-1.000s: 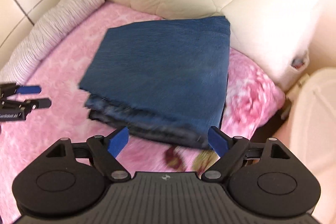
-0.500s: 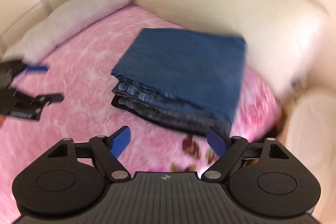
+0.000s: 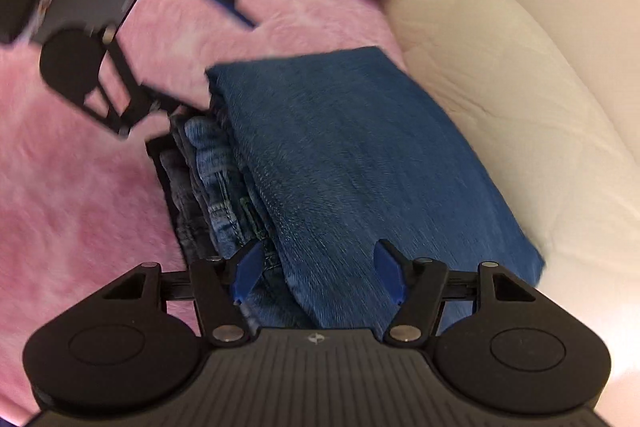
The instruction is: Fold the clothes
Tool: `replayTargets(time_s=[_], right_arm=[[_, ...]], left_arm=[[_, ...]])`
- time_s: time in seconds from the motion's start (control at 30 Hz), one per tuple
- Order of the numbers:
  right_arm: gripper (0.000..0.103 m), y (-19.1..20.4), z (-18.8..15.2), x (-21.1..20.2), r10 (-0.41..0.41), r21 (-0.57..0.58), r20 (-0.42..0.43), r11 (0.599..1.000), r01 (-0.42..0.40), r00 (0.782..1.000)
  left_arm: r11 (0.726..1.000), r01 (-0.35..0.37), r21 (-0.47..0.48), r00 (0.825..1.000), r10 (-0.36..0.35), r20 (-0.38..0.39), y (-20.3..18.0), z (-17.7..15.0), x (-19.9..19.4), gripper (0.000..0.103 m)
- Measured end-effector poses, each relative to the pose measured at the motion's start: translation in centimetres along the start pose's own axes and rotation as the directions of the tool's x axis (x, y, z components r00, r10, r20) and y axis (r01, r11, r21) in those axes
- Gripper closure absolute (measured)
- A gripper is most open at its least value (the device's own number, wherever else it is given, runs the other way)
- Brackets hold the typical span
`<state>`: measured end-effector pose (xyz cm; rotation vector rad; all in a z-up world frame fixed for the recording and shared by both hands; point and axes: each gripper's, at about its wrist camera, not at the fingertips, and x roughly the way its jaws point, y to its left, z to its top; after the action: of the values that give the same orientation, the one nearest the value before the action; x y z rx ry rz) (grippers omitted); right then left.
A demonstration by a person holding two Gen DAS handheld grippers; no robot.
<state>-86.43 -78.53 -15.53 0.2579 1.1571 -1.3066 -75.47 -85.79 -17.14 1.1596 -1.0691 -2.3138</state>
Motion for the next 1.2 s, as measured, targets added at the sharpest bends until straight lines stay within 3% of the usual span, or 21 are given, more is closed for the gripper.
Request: replayTargets(time_s=[0.1,0.13,0.17,0.2,0.27,0.33,0.47,0.73,1.0,1.1,1.2], right_arm=[[0.043,0.8,0.0,1.3,-0.037,-0.092,0.013,0.995,0.038,0.999],[0.05,0.7,0.0,1.5,-0.042,-0.107,0.015,0.993,0.043,0.999],[0.061,0.7,0.1,1.8,-0.046,-0.121,0.016,0.992,0.047,0.999],[0.065,0.6,0.2,1.9,-0.037,-0.119,0.019,0.992,0.039,0.999],[0.078,0.3,0.3,1.0,-0.038,-0.113,0.045,0.993,0.043,0.998],[0.08,-0.3,0.5,-0.4,-0.043,-0.089,0.065,0.995,0.049,0.997],[0.081,-0.4,0.0,-2.9,-0.061,-0.075,0.077,0.995,0.067,0.995],[0.08,3.4,-1.2,-0.5,-0.064,-0.129,0.046,0.989,0.069,0.997],[0.077,3.5,-1.2,-0.5,-0.076,-0.131,0.041,0.988,0.081,0.996],[0.071,2.3,-1.0,-1.8,-0.062,-0.066,0.035,0.996,0.064,0.997],[0.062,0.8,-1.9,-4.4,-0.038,0.06,0.012,0.997,0.037,0.999]], left_arm=[[0.997,-0.003,0.074,1.0,0.001,0.029,-0.5,-0.3,0.5,0.028],[0.997,0.007,0.079,0.999,-0.009,0.031,-0.4,-0.5,0.6,0.028],[0.997,0.029,0.071,0.999,-0.031,0.027,-0.1,-0.5,0.6,0.035],[0.997,0.055,0.059,0.998,-0.056,0.02,0.3,-0.6,0.5,0.049],[0.997,0.061,0.053,0.998,-0.062,0.021,0.5,-0.5,-0.3,0.056],[0.999,0.041,0.035,0.998,-0.042,0.035,0.9,-0.1,-1.6,0.058],[1.0,0.018,0.0,0.998,-0.018,0.06,1.0,0.9,-4.6,0.06],[0.998,0.05,-0.029,0.999,-0.05,-0.011,-1.3,-1.4,-2.6,0.061],[0.997,0.075,-0.03,0.996,-0.076,-0.049,-0.9,0.2,-2.9,0.059],[0.993,0.083,-0.089,0.993,-0.09,-0.082,0.4,0.5,-3.6,0.053],[0.961,0.078,-0.267,0.985,-0.116,-0.132,2.6,0.9,-4.6,0.045]])
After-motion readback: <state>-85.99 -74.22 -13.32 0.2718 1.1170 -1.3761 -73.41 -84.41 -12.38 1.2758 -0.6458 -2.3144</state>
